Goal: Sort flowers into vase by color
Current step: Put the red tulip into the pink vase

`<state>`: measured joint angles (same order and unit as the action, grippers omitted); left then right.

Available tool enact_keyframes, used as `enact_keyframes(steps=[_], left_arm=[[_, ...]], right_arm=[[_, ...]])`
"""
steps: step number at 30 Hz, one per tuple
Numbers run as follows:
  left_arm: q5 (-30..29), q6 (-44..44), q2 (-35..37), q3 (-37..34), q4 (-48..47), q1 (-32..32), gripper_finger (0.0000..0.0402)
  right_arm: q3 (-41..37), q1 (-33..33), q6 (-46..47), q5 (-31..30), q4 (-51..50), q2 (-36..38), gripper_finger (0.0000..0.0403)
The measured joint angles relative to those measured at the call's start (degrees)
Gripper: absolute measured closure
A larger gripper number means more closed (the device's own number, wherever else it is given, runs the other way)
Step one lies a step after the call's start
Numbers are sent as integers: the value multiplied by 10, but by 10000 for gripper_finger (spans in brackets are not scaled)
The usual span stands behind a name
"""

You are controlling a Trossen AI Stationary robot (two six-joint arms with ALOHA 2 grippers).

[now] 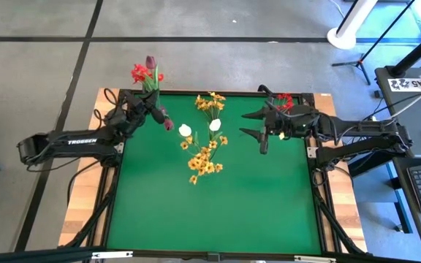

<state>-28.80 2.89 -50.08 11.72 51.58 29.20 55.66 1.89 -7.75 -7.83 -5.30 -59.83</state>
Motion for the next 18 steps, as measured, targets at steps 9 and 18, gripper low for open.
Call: enact_keyframes(steps=[9,18], left_arm=[[2,-2,-57,0,48,15,401],[1,-8,-99,0,57,37,401]], right_arm=[[0,0,2,10,-1,0,192],[0,0,5,10,-5,0,192]])
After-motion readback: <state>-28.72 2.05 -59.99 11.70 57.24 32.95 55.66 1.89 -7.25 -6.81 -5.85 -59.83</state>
